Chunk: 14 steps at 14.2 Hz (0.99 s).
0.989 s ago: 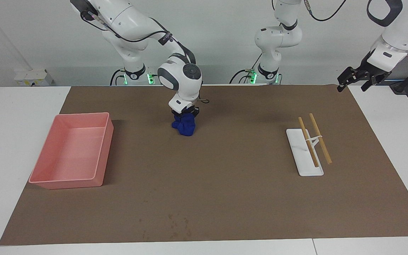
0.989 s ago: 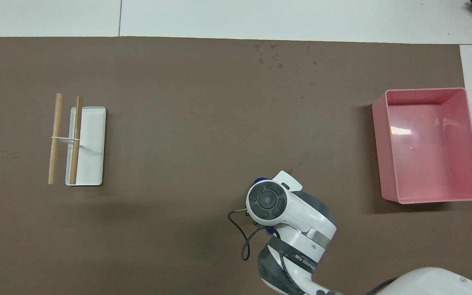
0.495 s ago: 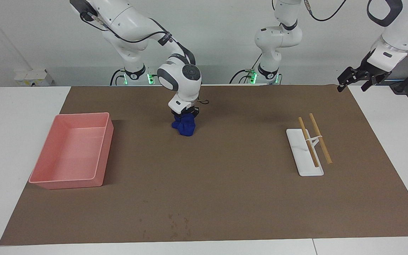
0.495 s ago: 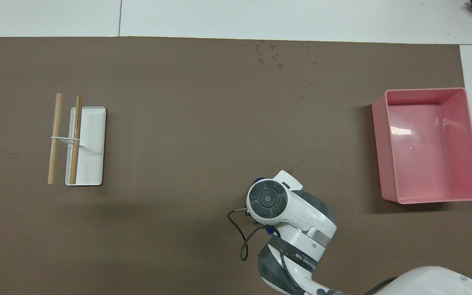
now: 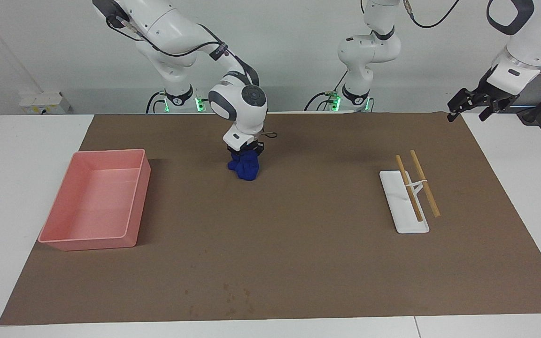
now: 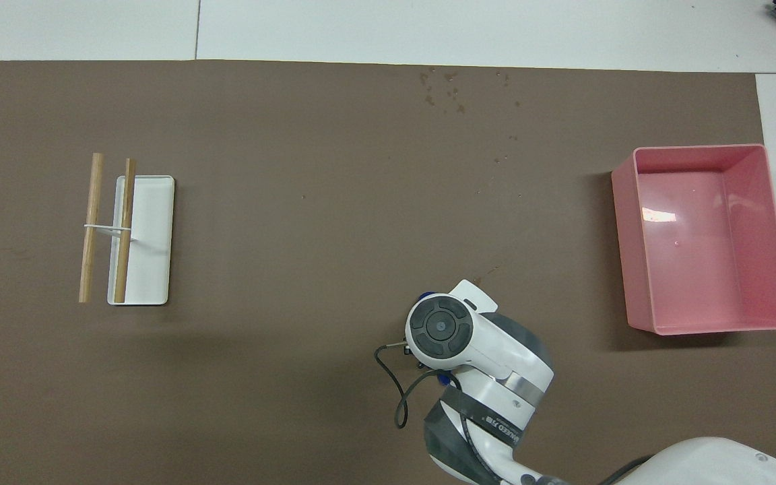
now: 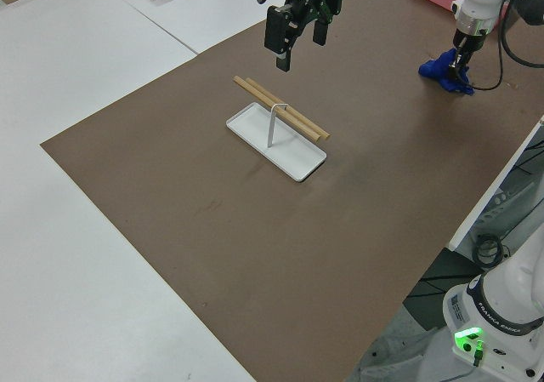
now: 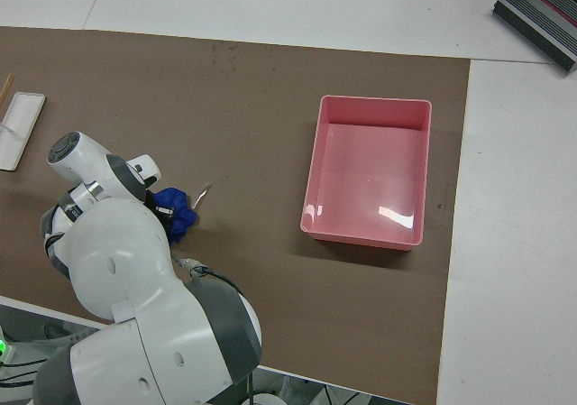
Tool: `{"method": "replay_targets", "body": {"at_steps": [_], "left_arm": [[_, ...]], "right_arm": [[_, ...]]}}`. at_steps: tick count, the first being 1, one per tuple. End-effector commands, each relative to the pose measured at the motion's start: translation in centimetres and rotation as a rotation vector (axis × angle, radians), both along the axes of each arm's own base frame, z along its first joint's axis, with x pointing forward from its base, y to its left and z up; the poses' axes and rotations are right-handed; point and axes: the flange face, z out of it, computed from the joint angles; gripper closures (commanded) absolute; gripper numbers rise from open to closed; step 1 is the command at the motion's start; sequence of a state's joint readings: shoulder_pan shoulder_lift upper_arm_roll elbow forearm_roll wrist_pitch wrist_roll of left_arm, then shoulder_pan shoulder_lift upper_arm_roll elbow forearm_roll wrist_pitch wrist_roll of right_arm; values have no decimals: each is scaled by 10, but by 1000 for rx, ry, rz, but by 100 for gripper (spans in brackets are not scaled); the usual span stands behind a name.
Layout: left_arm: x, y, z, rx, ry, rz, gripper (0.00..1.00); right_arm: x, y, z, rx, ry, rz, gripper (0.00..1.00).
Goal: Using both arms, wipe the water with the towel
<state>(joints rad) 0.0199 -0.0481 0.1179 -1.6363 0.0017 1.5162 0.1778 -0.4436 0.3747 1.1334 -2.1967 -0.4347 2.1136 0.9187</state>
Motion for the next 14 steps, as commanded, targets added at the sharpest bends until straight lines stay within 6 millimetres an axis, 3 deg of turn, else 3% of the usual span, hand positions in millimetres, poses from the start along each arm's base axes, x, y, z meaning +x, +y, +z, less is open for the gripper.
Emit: {"method": "replay_targets", "body": {"at_steps": [1, 14], "left_arm": [[-5, -2, 2, -10, -6, 11, 0], [-6, -2, 1, -10, -4, 11, 0]], "right_arm": [[-6, -6, -14, 8, 69, -17, 100], [0, -2, -1, -5, 74, -2, 100]]}}
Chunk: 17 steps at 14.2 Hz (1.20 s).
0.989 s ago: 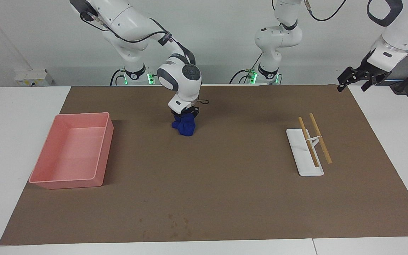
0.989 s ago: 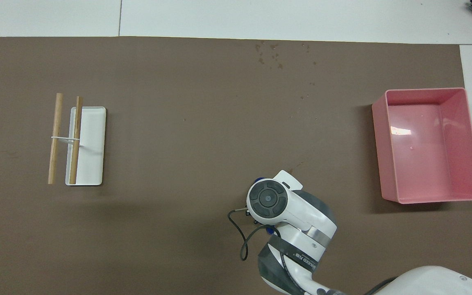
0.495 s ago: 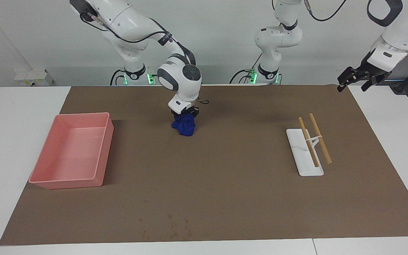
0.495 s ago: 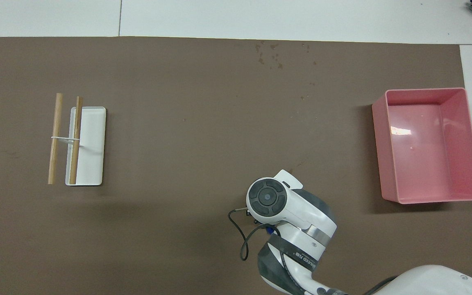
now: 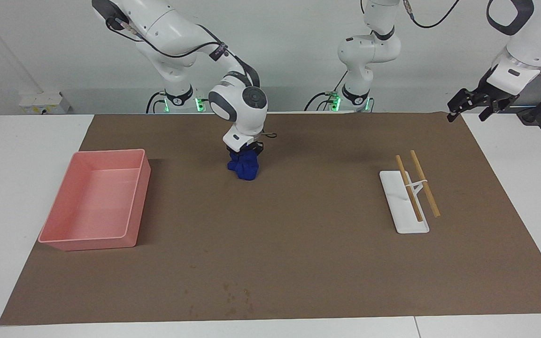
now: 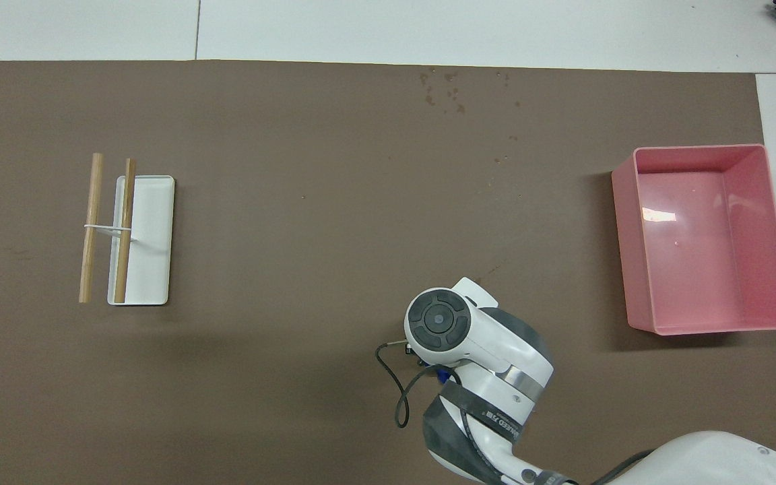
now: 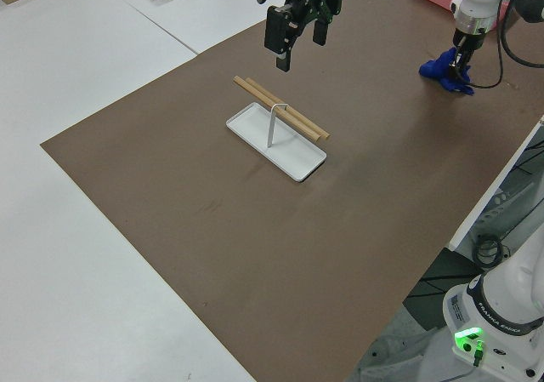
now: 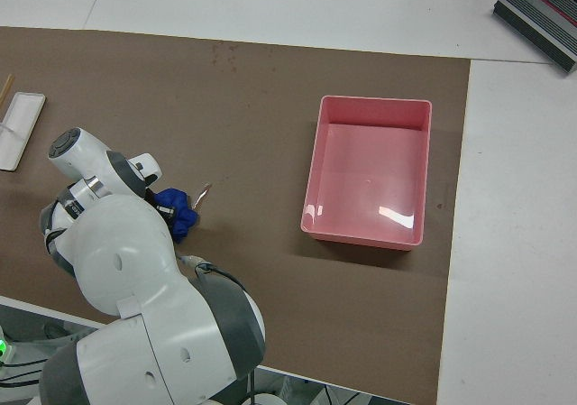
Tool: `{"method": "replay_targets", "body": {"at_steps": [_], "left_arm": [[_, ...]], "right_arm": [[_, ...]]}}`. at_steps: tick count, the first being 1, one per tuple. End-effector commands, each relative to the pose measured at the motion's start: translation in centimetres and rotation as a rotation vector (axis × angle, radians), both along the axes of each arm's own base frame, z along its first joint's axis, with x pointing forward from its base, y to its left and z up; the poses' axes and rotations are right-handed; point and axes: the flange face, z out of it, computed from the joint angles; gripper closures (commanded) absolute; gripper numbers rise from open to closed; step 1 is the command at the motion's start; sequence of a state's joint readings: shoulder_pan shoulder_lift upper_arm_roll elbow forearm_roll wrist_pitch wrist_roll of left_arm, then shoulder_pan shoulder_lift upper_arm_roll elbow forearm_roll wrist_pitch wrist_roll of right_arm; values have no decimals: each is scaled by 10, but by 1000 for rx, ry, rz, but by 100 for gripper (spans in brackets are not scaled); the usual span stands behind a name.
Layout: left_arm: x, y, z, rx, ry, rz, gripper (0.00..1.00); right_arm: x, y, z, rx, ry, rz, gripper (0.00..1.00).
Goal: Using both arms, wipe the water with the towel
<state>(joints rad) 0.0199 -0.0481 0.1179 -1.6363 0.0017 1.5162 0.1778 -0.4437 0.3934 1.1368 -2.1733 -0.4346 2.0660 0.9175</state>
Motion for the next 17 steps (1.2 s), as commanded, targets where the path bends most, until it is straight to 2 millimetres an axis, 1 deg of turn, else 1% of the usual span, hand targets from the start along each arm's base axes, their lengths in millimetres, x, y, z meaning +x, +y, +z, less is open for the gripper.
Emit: {"method": "replay_targets", "body": {"at_steps": [1, 14, 16, 17], "left_arm": [[-5, -2, 2, -10, -6, 11, 0], [-6, -2, 1, -10, -4, 11, 0], [-5, -2, 2, -10, -6, 11, 0], [-5, -2, 2, -10, -6, 11, 0]], "right_arm": [[-2, -2, -3, 10, 48, -1, 100], [-2, -2, -3, 9, 49, 1, 100], [1, -3, 1, 3, 50, -3, 100], [5, -3, 7, -10, 55, 2, 100]]}}
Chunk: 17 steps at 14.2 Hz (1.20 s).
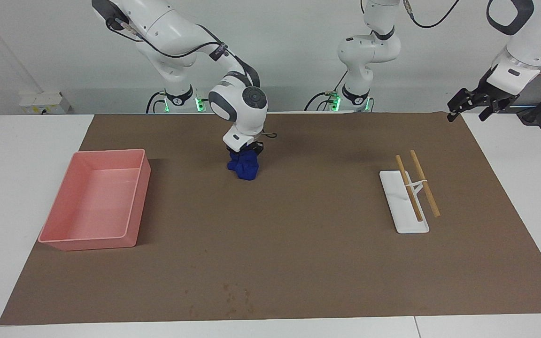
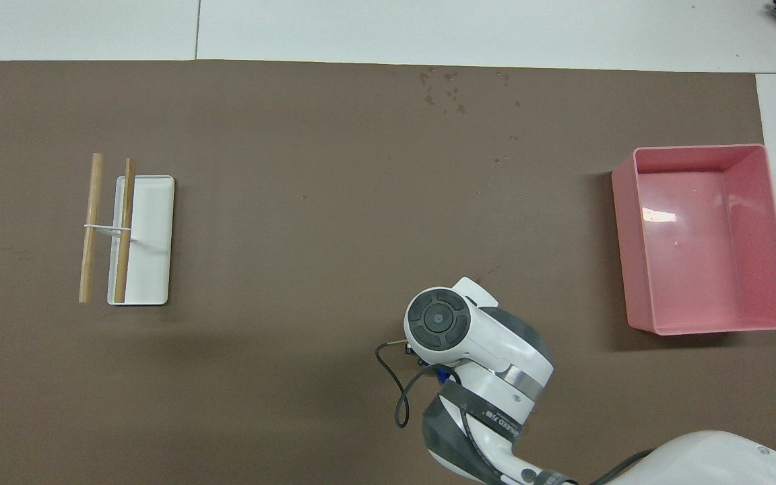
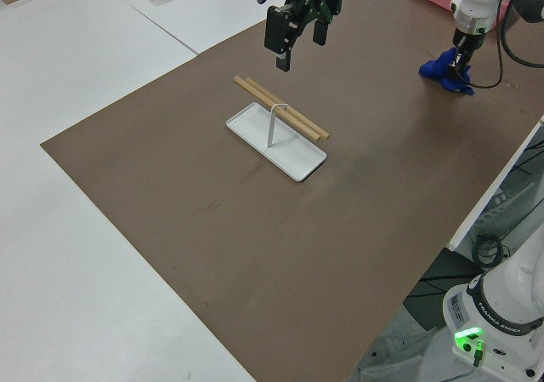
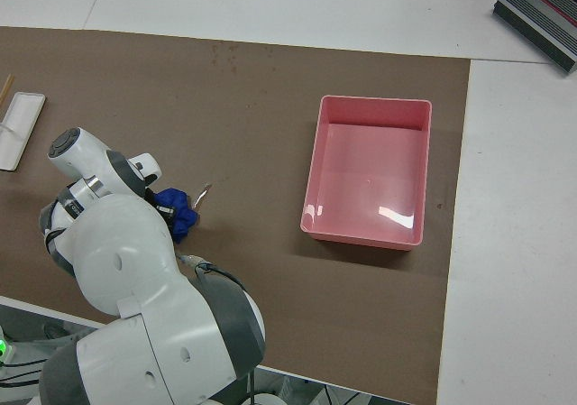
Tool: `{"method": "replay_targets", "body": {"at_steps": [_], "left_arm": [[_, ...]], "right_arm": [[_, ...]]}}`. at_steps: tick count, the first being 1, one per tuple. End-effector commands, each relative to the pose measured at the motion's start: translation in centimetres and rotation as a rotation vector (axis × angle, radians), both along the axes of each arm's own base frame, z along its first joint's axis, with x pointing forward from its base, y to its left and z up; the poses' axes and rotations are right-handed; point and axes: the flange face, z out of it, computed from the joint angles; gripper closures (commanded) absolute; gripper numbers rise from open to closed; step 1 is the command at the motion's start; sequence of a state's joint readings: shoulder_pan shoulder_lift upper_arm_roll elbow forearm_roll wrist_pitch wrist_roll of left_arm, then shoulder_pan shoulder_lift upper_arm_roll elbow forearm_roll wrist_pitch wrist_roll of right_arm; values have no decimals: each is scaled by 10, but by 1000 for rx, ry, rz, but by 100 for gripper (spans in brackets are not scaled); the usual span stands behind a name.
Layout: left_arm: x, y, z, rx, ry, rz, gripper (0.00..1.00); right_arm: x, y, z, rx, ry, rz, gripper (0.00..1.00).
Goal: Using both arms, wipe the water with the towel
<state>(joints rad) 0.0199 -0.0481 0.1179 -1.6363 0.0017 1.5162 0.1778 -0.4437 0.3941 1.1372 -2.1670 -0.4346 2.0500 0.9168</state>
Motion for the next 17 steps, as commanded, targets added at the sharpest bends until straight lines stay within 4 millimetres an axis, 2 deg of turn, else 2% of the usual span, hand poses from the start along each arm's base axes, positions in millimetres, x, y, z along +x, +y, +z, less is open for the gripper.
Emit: {"method": "replay_targets", "body": {"at_steps": [1, 5, 7, 9, 11, 13, 14, 17], "left_arm": [[-5, -2, 2, -10, -6, 11, 0], [-5, -2, 2, -10, -6, 11, 0], [-5, -2, 2, -10, -6, 11, 0], [-6, -2, 1, -10, -4, 11, 0], [-6, -2, 1, -10, -4, 11, 0], [-5, -2, 2, -10, -6, 11, 0], [-6, -2, 1, -10, -4, 11, 0], [-6, -2, 1, -10, -4, 11, 0]], "right_arm": [[8, -4, 11, -7, 56, 14, 100], [14, -10, 17, -6, 82, 26, 100], [22, -9, 37, -11, 81, 24, 100], [30, -17, 44, -6, 96, 58, 100], [46, -54, 33, 26, 119, 99, 100], [75, -100, 30, 124, 97, 196, 100], [86, -116, 26, 174, 55, 244, 100], [98, -121, 26, 201, -29, 309, 100]]}}
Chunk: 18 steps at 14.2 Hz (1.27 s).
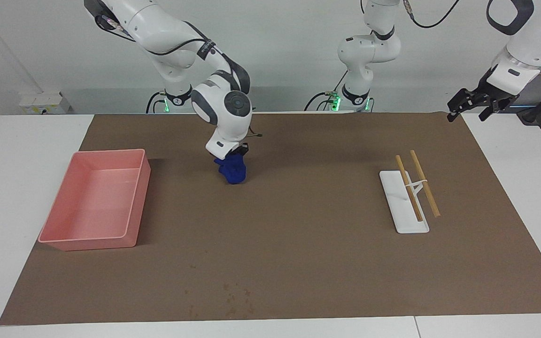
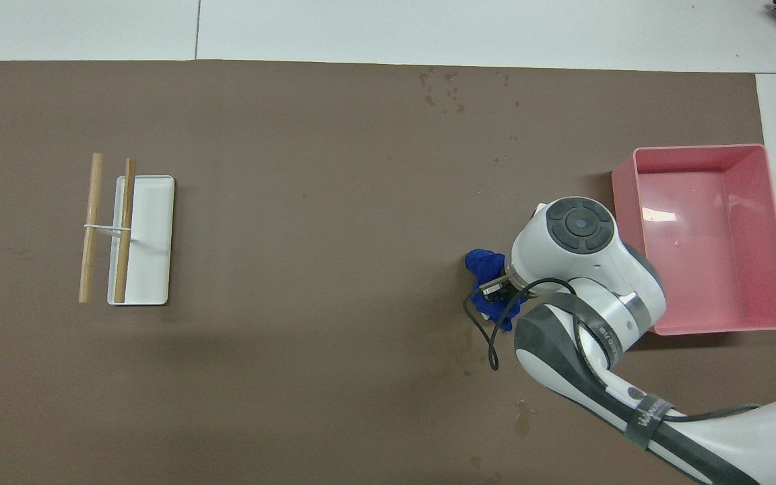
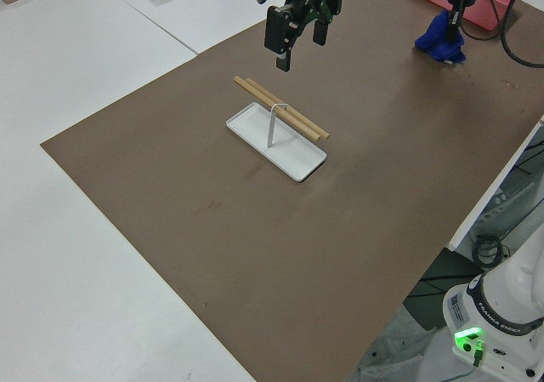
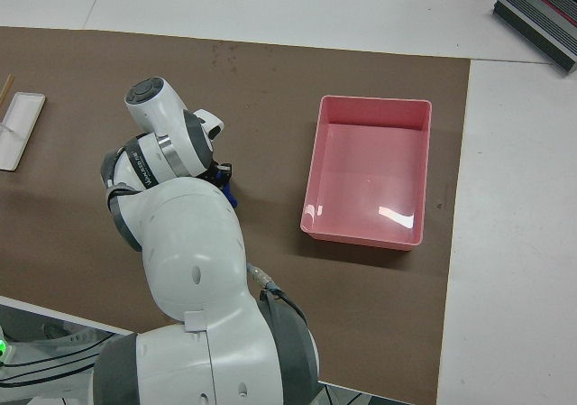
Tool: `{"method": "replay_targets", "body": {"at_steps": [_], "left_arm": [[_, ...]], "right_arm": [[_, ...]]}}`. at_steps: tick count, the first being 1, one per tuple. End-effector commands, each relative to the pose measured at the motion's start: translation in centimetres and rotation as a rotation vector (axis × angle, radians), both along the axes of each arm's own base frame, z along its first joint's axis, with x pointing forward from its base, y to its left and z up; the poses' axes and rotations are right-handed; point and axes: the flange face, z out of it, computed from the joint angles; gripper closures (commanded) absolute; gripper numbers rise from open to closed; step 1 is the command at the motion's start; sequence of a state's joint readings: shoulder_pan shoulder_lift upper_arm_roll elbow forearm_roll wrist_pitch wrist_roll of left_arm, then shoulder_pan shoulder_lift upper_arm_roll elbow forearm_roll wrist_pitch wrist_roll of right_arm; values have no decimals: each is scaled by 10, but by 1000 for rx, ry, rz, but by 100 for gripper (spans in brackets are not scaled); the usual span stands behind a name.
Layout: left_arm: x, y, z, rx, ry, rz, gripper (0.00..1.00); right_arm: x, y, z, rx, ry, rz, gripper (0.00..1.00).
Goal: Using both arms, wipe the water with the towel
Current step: 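Carry the towel with the right gripper over the pink bin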
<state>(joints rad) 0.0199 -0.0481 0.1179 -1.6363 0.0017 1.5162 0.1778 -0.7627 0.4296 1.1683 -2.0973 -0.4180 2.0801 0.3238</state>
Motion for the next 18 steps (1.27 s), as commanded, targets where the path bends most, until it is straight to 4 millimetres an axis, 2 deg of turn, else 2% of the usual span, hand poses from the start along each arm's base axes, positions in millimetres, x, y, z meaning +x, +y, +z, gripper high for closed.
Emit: {"method": "replay_targets", "body": {"at_steps": [1, 3, 5, 6, 10, 14, 18], "left_arm": [[-5, -3, 2, -10, -6, 9, 0], [-5, -2, 2, -10, -6, 11, 0], [-5, -2, 2, -10, -6, 11, 0], [-5, -2, 2, -10, -6, 11, 0], [-6, -2, 1, -10, -4, 11, 0], [-5, -3, 1, -10, -4, 9, 0], [-5, -2, 2, -10, -6, 11, 0]], "right_arm": [[-5, 12, -3, 19, -48, 55, 100], [-27, 20, -29, 50, -51, 23, 100], [-56, 38, -54, 115, -72, -100, 100], [-69, 48, -60, 112, -62, -132, 100], [-94, 60, -79, 110, 26, -298, 100], [-111, 101, -75, 145, 35, -470, 100], [-101, 133, -52, 203, 94, -637, 100]]}}
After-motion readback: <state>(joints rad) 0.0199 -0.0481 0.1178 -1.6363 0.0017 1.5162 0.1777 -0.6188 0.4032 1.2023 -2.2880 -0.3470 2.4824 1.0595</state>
